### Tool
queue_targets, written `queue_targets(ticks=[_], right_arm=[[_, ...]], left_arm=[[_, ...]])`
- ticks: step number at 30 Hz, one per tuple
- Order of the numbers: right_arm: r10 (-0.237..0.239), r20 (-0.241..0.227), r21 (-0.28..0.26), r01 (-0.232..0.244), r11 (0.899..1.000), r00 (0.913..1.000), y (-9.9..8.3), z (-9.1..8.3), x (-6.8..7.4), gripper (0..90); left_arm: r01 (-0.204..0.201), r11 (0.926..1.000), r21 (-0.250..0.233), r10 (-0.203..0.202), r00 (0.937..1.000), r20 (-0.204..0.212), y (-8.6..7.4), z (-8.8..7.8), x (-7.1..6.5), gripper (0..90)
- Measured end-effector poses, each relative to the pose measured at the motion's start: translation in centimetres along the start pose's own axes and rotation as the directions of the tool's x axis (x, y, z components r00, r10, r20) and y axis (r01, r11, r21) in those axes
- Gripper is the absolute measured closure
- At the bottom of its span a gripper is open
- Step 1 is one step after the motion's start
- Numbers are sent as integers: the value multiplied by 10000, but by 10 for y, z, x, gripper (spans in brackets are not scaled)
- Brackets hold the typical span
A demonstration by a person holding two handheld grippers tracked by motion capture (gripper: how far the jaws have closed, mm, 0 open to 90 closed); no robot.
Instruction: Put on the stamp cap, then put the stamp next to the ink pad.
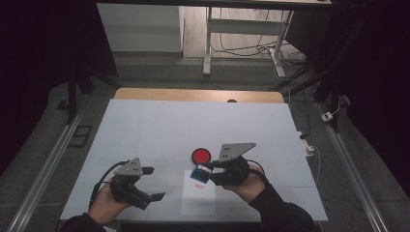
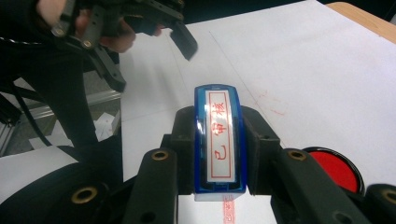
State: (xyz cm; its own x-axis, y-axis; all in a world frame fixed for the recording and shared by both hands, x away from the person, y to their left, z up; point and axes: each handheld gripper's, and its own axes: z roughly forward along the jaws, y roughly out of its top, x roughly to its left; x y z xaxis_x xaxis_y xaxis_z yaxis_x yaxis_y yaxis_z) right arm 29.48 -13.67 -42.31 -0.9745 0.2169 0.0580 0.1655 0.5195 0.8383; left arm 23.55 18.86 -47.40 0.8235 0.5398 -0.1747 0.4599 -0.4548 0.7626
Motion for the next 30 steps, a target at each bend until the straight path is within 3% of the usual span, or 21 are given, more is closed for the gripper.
queue_targets(ticks=[4,20,30], right_arm=[[33,67,28,-34,10000,10000,-1,0,0,701],[231,505,279,-246,9993,9985,-5,-4,-5,701],[400,981,368,-438,9984,9944,-10,-8,-10,700]], left_arm=[[289,9995,-123,-291,9994,-166,-6,-7,0,39],[812,9962,-309,-838,9921,-934,-25,-26,-3,0],[1100,9939,-92,-1102,9842,-1384,-33,-31,-3,0]])
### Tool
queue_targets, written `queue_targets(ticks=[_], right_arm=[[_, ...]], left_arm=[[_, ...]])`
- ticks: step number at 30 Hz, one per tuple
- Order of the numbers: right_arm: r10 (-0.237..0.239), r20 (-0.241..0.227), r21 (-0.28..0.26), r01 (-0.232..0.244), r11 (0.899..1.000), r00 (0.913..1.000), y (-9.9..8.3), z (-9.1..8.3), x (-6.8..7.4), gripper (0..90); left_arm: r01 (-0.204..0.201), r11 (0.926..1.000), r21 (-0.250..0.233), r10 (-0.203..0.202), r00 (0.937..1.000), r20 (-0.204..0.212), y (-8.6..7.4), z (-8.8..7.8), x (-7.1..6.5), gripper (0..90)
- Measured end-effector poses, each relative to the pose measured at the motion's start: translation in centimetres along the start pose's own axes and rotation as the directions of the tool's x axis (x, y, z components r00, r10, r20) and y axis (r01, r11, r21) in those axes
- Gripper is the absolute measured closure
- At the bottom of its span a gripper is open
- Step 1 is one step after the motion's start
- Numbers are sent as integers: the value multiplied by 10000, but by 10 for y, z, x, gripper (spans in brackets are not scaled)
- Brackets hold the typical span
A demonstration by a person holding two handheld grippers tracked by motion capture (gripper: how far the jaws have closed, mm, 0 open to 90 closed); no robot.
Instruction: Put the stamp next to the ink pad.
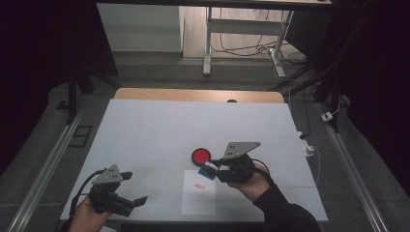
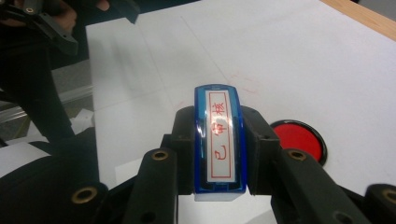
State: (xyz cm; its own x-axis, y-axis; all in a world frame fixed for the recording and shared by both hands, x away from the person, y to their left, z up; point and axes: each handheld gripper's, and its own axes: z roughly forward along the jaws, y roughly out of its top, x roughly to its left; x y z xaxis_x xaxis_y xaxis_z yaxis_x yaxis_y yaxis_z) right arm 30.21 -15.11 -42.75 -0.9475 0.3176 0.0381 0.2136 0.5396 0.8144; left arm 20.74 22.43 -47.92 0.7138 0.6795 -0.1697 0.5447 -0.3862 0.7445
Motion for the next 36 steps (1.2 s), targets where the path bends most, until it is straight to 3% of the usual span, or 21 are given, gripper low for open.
queue_targets(ticks=[7,21,36], right_arm=[[151,403,151,-157,9998,9991,-6,-4,-7,700],[396,1373,517,-471,9975,9897,-18,-11,-25,700],[870,2142,857,-1074,9905,9729,-34,-16,-50,700]], left_arm=[[241,9997,106,-238,9993,-273,-4,-5,1,0],[144,9994,321,-108,9938,-1108,-9,-13,0,0],[195,9990,401,-146,9927,-1199,-12,-17,1,0]])
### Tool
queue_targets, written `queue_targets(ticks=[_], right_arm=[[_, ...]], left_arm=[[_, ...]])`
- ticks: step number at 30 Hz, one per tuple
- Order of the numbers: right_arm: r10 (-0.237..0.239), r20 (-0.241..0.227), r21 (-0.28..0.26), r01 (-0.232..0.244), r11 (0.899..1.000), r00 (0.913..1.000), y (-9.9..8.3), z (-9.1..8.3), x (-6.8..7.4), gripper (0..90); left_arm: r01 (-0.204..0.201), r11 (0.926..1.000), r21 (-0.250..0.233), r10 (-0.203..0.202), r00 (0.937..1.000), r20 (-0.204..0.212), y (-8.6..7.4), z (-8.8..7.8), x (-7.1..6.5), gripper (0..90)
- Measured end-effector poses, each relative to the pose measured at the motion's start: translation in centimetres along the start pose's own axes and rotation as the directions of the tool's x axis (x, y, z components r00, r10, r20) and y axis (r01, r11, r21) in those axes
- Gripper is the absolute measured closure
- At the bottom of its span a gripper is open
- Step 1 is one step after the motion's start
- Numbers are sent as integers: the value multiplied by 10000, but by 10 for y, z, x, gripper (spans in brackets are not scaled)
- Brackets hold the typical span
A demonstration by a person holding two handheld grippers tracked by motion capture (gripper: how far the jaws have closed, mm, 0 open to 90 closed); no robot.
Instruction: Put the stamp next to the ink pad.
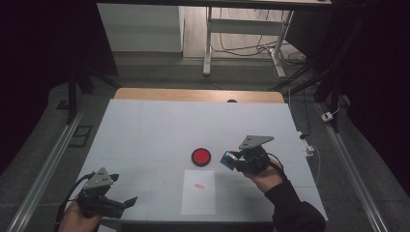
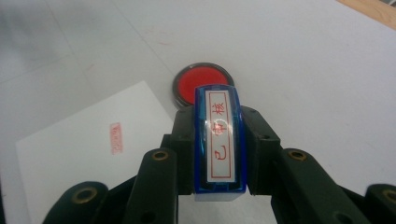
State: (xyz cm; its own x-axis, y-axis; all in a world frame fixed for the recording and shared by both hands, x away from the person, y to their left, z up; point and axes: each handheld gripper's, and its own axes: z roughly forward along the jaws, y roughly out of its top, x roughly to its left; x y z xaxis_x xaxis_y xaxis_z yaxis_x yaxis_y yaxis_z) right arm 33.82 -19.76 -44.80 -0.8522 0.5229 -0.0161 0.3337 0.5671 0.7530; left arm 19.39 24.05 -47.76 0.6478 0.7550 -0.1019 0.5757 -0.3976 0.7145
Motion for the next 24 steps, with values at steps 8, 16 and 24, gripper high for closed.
queue_targets(ticks=[8,16,24], right_arm=[[240,439,202,-249,9995,9987,-7,0,-13,700],[495,934,451,-539,9975,9944,-14,1,-27,699],[658,1324,633,-747,9952,9890,-20,5,-37,699]], left_arm=[[-25,10000,54,25,10000,26,0,1,0,3],[17,10000,26,-18,9999,138,0,1,0,7],[70,10000,43,-71,9997,236,0,1,2,12]])
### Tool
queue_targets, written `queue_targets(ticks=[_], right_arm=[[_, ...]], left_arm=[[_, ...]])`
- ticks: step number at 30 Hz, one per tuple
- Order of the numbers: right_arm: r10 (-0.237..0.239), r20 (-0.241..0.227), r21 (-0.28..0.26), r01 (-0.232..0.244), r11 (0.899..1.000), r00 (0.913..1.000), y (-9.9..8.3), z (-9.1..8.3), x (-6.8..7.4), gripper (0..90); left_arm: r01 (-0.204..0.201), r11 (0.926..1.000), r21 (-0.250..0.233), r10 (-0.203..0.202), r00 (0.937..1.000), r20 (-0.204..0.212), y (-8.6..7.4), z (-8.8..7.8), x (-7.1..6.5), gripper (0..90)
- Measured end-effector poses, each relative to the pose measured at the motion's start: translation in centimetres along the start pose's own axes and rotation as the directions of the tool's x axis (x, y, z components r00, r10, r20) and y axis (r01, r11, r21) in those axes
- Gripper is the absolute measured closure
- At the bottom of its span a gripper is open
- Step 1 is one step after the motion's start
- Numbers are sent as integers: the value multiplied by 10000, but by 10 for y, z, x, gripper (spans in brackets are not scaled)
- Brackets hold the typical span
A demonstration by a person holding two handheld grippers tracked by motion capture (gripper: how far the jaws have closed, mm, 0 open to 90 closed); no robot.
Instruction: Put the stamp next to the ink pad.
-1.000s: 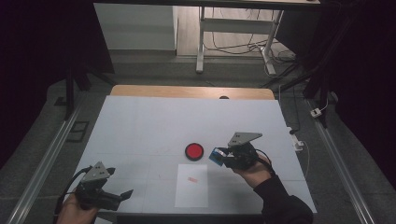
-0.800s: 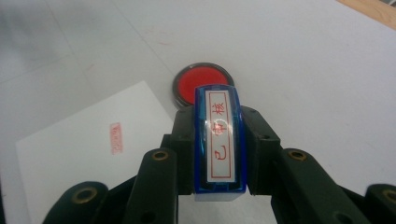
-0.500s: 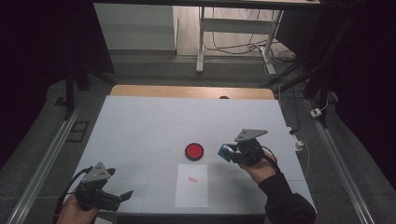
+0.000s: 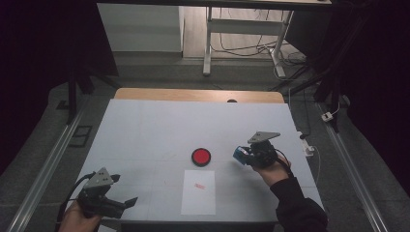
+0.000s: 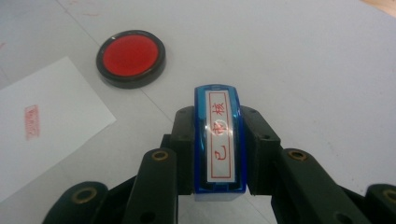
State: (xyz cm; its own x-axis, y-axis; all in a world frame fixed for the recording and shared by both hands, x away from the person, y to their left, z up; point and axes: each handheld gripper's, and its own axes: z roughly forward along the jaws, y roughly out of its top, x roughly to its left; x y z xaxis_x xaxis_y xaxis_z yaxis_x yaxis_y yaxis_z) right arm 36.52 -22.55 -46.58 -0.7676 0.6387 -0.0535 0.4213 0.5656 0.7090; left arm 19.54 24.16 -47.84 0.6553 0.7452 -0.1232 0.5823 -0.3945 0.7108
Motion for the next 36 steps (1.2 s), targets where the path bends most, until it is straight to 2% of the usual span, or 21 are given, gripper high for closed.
queue_targets(ticks=[9,25,32,36], right_arm=[[12,82,400,-16,9992,10000,-6,11,-6,698],[60,86,780,-66,9969,9999,-14,23,-10,689],[253,123,573,-260,9980,9996,-13,19,-12,614],[440,244,462,-451,9979,9987,-11,16,-11,539]], left_arm=[[104,9999,-7,-104,9999,70,0,0,1,13],[110,9999,68,-110,9999,77,0,1,1,19],[125,9999,74,-125,9999,74,0,1,1,20],[146,9999,83,-147,9999,72,0,1,1,20]])
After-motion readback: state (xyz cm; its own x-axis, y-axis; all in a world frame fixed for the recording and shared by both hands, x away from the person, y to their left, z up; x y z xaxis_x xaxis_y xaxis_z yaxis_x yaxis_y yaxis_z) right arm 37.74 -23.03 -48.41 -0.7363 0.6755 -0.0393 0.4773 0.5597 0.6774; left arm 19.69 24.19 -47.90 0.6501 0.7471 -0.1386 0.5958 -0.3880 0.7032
